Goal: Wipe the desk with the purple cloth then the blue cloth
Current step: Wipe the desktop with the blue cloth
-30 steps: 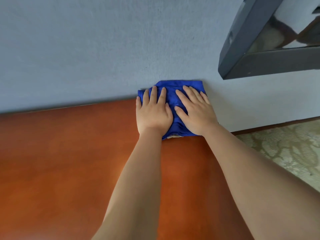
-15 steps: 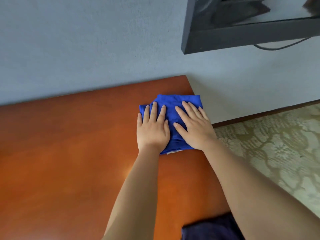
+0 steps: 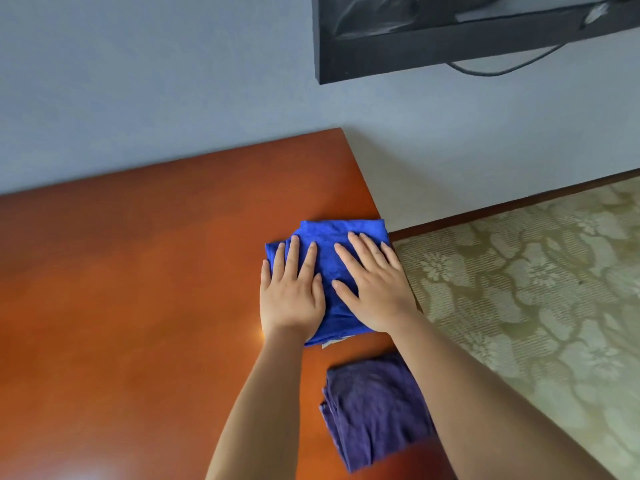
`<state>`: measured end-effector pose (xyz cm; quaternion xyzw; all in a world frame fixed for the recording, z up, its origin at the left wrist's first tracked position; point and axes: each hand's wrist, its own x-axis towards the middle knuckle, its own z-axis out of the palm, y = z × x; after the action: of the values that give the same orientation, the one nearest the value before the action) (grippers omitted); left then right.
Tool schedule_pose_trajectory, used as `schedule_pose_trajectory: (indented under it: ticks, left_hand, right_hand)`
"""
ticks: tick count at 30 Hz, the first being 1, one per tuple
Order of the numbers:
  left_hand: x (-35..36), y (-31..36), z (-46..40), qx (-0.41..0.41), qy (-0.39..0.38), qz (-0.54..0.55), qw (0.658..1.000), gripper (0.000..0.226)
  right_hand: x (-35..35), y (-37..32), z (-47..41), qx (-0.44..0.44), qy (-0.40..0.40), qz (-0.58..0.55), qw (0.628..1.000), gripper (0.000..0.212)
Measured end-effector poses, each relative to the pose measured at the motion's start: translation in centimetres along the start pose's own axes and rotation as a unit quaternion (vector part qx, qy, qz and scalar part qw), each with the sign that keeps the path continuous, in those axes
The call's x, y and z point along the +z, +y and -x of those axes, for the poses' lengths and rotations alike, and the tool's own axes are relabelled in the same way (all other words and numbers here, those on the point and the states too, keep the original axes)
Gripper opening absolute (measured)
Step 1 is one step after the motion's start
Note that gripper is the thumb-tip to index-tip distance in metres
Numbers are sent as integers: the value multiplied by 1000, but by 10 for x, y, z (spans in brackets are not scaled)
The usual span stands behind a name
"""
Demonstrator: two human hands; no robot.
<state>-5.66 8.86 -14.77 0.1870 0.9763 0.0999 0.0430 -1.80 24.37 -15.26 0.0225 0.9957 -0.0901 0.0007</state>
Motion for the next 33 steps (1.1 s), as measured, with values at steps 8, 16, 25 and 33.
schedule_pose_trajectory:
  ticks: [8,16,25,33]
  left_hand:
    - [-1,-7,-63,-25,23,12,999,71]
    - [-7,-20,-163,-32,31,15,999,55]
    - [-11,-31,-242,-13,43,12,999,55]
    - [-12,-31,-222,21,29,2,999,54]
  right_hand:
    - [-3,14,-70,-25,-2,13,1000,68]
    - [-11,32,-173,-36,-1,34,999,78]
    - [-13,48,-244,-20,-5,43,999,65]
    - [-14,40,-215,15,-24,26,999,66]
